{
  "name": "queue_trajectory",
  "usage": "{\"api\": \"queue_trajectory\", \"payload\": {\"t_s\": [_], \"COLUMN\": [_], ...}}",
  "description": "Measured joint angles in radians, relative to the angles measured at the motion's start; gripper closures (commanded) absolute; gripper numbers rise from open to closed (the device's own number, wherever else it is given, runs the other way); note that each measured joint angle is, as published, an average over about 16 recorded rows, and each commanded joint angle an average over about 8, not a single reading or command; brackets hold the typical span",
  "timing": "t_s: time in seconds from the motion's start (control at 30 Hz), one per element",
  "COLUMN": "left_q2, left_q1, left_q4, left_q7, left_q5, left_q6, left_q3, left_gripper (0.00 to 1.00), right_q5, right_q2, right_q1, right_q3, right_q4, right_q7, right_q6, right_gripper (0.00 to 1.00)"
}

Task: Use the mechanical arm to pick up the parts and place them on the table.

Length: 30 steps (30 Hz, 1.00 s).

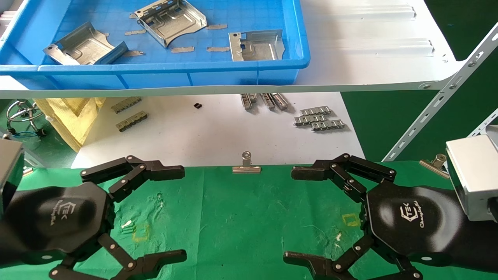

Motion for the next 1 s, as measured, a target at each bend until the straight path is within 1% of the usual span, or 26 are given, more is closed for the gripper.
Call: {"api": "queue_trajectory", "payload": {"t_s": [1.0], "left_q2": [0.000], "left_q1": [0.000], "left_q4": [0.000], "left_q7": [0.000], "left_q5": [0.000], "left_q6": [0.000], "left_q3": [0.000], "left_gripper": [0.00], "right_q5": [0.000], "right_q2": [0.000], "right_q1": [0.000], "right_q3": [0.000], "right_q4": [0.000], "right_q7": [0.000], "right_q6": [0.000], "right_gripper": [0.00]}}
